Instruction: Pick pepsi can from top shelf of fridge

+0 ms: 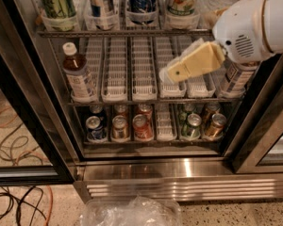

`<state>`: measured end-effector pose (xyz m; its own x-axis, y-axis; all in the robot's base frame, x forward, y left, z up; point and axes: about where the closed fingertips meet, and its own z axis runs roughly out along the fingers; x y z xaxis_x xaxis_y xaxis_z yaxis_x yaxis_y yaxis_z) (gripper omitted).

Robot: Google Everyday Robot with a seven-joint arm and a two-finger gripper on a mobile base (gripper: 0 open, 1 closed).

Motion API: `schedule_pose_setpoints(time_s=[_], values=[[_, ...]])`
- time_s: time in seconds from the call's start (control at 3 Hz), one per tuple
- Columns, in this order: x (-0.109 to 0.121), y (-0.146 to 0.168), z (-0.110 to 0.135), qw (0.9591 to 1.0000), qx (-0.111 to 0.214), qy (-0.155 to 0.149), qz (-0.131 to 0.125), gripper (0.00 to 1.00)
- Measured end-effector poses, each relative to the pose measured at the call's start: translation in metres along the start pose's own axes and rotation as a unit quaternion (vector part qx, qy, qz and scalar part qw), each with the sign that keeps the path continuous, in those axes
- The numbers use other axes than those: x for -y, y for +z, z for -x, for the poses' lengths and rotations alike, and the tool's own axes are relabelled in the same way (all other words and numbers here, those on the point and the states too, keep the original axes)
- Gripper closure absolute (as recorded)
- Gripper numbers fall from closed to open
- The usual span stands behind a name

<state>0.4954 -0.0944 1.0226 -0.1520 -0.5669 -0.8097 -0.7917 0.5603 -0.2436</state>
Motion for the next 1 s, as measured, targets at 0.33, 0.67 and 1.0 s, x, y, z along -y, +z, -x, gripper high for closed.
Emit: schedule_pose_setpoints(time_s=[0.33,0.67,1.0], values=[[0.014,-0.001,0.019,0.999,0.03,0.003,-0.032,0.0],[0.014,-0.001,0.019,0.999,0.03,0.003,-0.032,0.0],[0.004,0.013,0.008,0.999,0.037,0.009,-0.025,0.0]])
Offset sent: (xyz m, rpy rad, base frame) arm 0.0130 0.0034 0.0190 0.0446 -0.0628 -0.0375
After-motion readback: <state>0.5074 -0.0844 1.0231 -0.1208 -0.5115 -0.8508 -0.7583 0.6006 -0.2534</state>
